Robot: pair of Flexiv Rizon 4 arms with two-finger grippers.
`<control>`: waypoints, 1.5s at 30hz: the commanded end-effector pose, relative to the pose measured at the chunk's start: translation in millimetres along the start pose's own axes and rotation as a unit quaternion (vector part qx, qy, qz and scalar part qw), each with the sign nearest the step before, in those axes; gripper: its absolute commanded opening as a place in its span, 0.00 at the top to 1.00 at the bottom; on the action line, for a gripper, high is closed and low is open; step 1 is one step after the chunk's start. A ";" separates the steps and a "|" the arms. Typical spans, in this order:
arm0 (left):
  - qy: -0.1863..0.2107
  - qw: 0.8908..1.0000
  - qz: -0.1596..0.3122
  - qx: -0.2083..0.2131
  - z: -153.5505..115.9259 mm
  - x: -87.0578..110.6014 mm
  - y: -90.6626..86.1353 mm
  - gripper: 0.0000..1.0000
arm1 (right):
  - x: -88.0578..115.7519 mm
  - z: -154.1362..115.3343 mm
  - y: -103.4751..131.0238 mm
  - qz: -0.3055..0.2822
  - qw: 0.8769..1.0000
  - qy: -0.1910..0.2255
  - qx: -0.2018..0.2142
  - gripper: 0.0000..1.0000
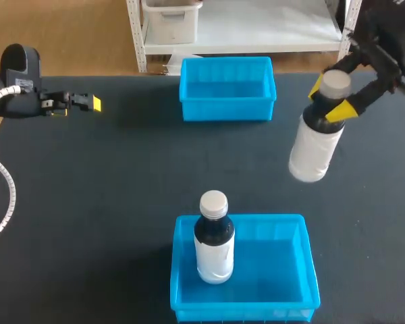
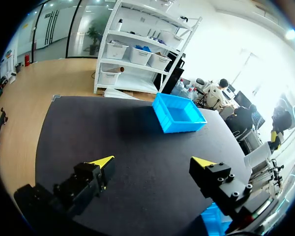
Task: Pick up the bottle, and place it in the far bin if it is heavy, or in the near bin if it is light.
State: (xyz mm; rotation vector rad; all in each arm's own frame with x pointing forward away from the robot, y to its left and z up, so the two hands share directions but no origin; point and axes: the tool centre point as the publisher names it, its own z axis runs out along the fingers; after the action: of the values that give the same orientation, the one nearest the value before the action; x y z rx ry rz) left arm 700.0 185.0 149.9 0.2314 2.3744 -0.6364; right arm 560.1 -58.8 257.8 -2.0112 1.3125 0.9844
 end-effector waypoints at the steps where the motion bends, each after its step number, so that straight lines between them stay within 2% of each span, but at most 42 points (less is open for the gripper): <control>1: 0.000 1.000 0.000 0.000 0.0 0.0 0.0 0.00 | -12.0 14.5 7.5 -0.041 0.998 0.004 -0.050 1.00; 12: 0.000 1.000 0.000 0.000 0.0 0.0 0.0 0.00 | -17.8 61.4 46.8 -0.118 0.982 0.006 -0.148 1.00; 21: 0.000 1.000 0.000 0.000 0.0 0.0 0.0 0.00 | -19.8 84.4 62.7 -0.169 0.969 0.008 -0.181 1.00; 30: 0.000 1.000 0.000 0.000 0.0 0.0 0.0 0.00 | -22.1 104.1 75.5 -0.182 0.961 0.000 -0.210 1.00; 45: 0.000 1.000 0.000 0.000 0.0 0.0 0.0 0.00 | -0.5 134.2 87.7 -0.183 0.948 0.013 -0.261 1.00</control>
State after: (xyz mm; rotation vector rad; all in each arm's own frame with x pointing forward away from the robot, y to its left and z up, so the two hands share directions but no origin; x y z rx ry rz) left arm 700.0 185.0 150.0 0.2314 2.3744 -0.6364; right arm 436.9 6.6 179.8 -2.5431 0.6905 1.1936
